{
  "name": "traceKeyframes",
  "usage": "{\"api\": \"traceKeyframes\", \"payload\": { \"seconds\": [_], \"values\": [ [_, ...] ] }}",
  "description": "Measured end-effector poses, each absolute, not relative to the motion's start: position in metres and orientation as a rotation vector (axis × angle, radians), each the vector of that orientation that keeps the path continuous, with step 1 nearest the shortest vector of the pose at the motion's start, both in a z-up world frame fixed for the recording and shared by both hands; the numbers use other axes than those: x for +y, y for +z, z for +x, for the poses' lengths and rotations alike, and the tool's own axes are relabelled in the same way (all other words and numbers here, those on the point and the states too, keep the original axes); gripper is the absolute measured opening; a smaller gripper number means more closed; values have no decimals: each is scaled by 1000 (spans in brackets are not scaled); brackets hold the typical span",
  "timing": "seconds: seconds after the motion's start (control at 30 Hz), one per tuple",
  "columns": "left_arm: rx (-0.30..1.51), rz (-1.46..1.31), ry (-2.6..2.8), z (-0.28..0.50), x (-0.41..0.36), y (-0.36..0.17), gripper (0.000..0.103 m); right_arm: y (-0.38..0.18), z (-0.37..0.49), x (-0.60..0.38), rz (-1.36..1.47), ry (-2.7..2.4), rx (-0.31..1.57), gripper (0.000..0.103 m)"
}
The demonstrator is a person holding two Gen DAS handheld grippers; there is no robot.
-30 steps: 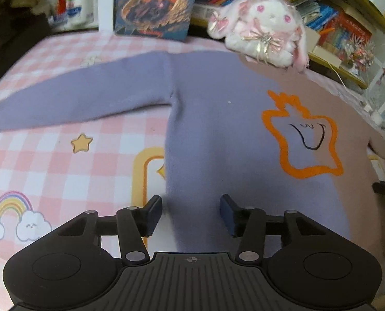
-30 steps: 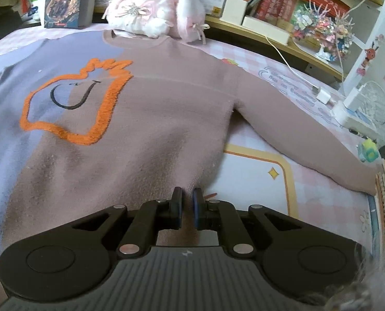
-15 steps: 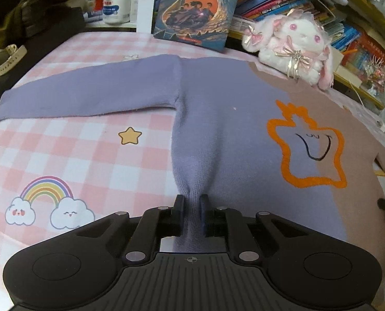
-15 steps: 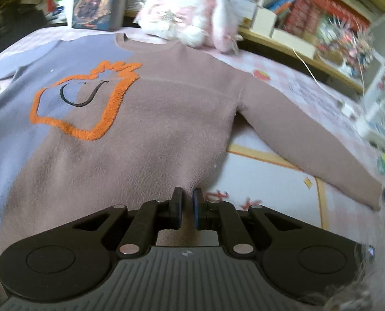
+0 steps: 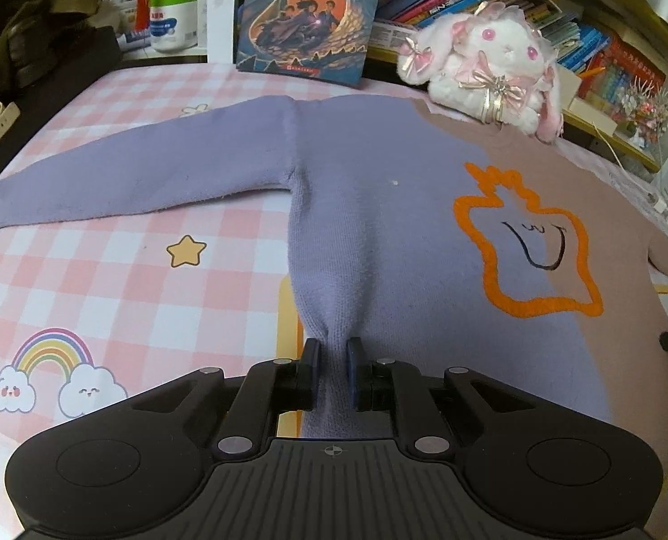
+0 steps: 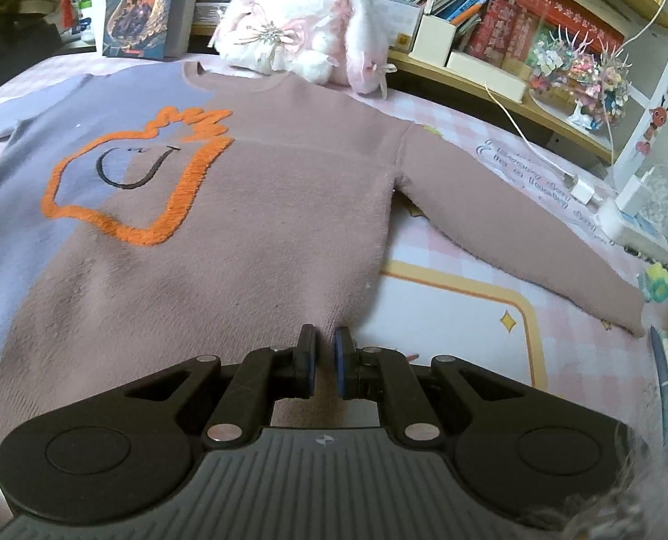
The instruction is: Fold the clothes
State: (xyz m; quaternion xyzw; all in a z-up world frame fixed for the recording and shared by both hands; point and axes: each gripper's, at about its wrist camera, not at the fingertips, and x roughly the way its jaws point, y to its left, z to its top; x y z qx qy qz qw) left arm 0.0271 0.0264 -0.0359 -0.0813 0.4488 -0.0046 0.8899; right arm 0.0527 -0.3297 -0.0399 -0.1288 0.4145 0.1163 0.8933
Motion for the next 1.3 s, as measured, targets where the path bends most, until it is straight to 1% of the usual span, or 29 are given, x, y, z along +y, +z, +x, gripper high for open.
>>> {"api": "traceKeyframes", "payload": {
  "seconds": [0.23, 0.43, 0.53, 0.63, 0.7, 0.73, 0.77, 0.87, 0.93, 1.03, 1.07, 1.23, 1.3],
  "values": [
    [940, -145, 5, 27, 23, -35, 14, -39, 45, -333, -243, 255, 859, 8],
    [938, -123, 42, 25, 18, -34, 19, -40, 39, -336, -231, 267, 852, 9],
    [918, -100, 65, 22, 12, -28, 22, -39, 38, -338, -216, 267, 849, 12],
    [862, -79, 60, 15, 2, -18, 32, -37, 36, -343, -185, 271, 842, 17],
    [826, -61, 58, 13, -7, -12, 38, -36, 35, -345, -178, 272, 828, 23],
    [808, -51, 57, 12, -11, -9, 44, -35, 34, -346, -175, 272, 821, 24],
    [791, -43, 59, 10, -15, -6, 48, -33, 34, -347, -173, 273, 811, 25],
    [761, -29, 68, 7, -23, -1, 52, -29, 33, -350, -161, 281, 782, 29],
    [753, -26, 80, 6, -27, 1, 57, -29, 34, -351, -158, 289, 775, 30],
    [747, -18, 108, 2, -30, 3, 67, -29, 33, -352, -156, 303, 770, 34],
    [748, -17, 117, 1, -31, 3, 69, -29, 33, -353, -156, 307, 768, 37],
    [758, -10, 157, -4, -34, 5, 74, -29, 33, -351, -165, 337, 751, 47],
    [759, -6, 170, -6, -36, 6, 75, -28, 33, -350, -169, 349, 744, 54]
  ]
}}
